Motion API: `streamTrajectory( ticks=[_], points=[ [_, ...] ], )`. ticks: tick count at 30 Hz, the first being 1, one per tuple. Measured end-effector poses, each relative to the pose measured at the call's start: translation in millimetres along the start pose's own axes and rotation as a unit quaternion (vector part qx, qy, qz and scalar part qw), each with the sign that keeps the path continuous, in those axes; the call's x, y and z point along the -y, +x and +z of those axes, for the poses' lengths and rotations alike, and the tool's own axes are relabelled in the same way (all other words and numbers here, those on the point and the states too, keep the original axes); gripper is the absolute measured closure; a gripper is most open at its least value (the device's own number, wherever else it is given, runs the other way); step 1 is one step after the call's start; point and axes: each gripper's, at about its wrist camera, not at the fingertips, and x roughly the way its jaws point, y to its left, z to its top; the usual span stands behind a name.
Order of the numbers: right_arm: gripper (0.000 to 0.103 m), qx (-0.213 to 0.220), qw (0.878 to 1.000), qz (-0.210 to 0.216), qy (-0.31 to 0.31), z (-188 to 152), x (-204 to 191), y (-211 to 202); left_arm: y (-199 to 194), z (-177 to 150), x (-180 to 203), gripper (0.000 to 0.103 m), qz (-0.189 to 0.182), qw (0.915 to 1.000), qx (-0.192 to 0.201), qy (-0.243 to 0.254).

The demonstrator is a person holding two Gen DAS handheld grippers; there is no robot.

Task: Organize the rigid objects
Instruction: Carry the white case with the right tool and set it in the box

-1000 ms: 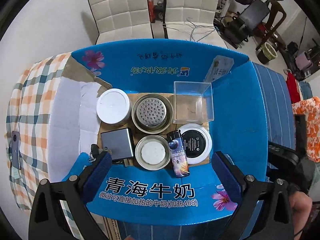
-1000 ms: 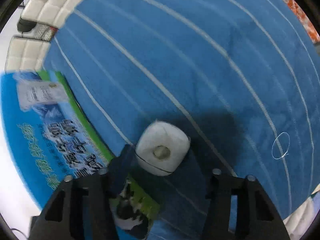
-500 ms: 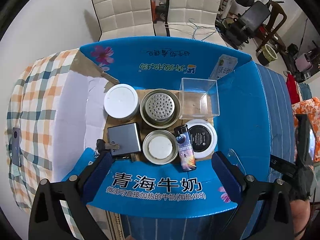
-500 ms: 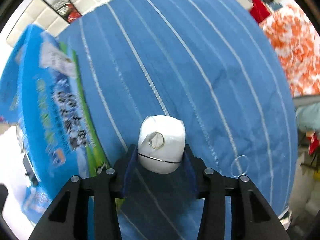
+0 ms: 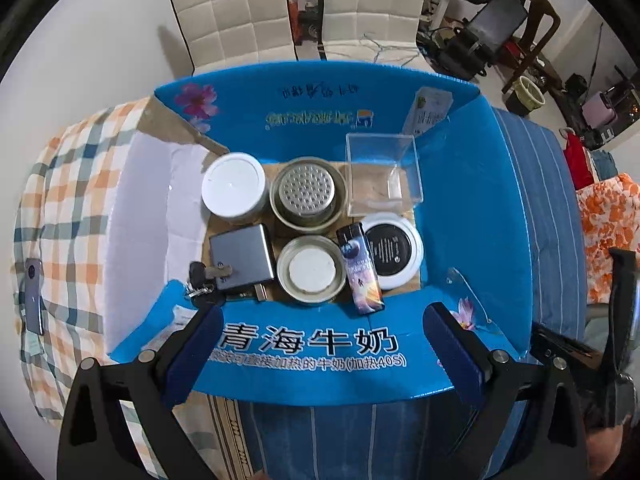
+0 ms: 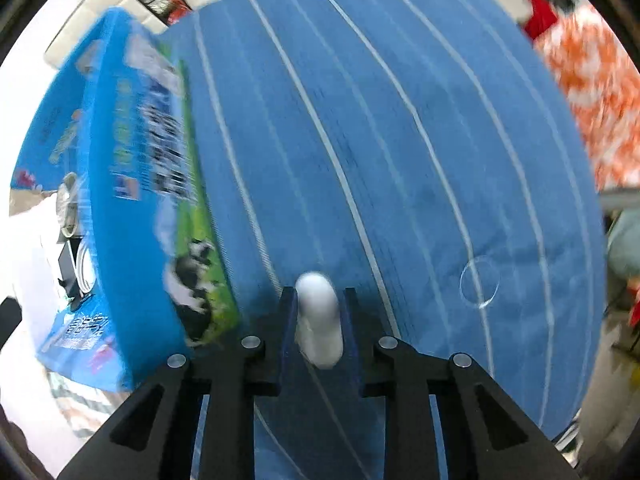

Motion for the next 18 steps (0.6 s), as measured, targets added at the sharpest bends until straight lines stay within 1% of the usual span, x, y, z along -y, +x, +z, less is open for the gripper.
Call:
streamTrajectory(
  ticks=[2, 3, 4, 6, 7, 8, 9, 10, 11, 12, 13, 14, 16, 18],
  points=[
    [0.077, 0.002, 1.0, 0.003, 0.013, 0, 10, -2, 0, -2, 1, 0.0, -0.008, 1.0, -0.004, -0.004],
    [0.072, 0.0, 1.0, -0.002, 0.013, 0, 11, -2, -1, -2, 1, 0.0, -0.012, 0.9999, -0.003, -0.004],
    [0.07, -0.004, 1.0, 0.002, 0.01, 1, 14, -2, -2, -3, 2, 0.0, -0.014, 0.9999, -0.002, -0.004],
    [0.061, -0.023, 1.0, 0.01, 0.002, 0, 11, 6, -4, -4, 5, 0.0, -0.019, 0.9998, -0.001, -0.004],
    [0.057, -0.021, 1.0, -0.003, -0.009, 3, 7, 9, -5, -4, 6, 0.0, -0.02, 0.9998, 0.0, -0.004],
    [0.052, -0.014, 0.999, -0.025, -0.025, 2, 0, 10, -6, -4, 8, 0.0, -0.021, 0.9998, 0.002, -0.003],
    [0.05, -0.012, 0.997, -0.057, -0.04, 2, -9, 14, -6, -4, 10, 0.0, -0.019, 0.9998, 0.003, 0.0],
    [0.05, -0.021, 0.994, -0.089, -0.056, 0, -15, 22, -6, -5, 12, 0.0, -0.016, 0.9999, 0.003, 0.003],
    [0.05, -0.043, 0.991, -0.114, -0.063, -4, -19, 33, -6, -5, 14, 0.0, -0.012, 0.9999, 0.004, 0.007],
    [0.05, -0.063, 0.99, -0.111, -0.056, -8, -20, 43, -6, -6, 15, 0.0, -0.008, 0.9999, 0.004, 0.012],
    [0.05, -0.046, 0.993, -0.101, -0.047, -11, -17, 41, -6, -7, 16, 0.0, -0.007, 0.9999, 0.003, 0.014],
    [0.054, -0.025, 0.995, -0.091, -0.038, -15, -15, 38, -6, -7, 16, 0.0, -0.007, 0.9999, 0.002, 0.014],
    [0.054, -0.012, 0.996, -0.087, -0.034, -20, -10, 36, -6, -9, 15, 0.0, -0.008, 0.9999, 0.002, 0.01],
    [0.054, 0.0, 0.995, -0.09, -0.034, -35, -1, 29, -6, -10, 12, 0.0, -0.005, 1.0, 0.001, 0.007]
  ],
)
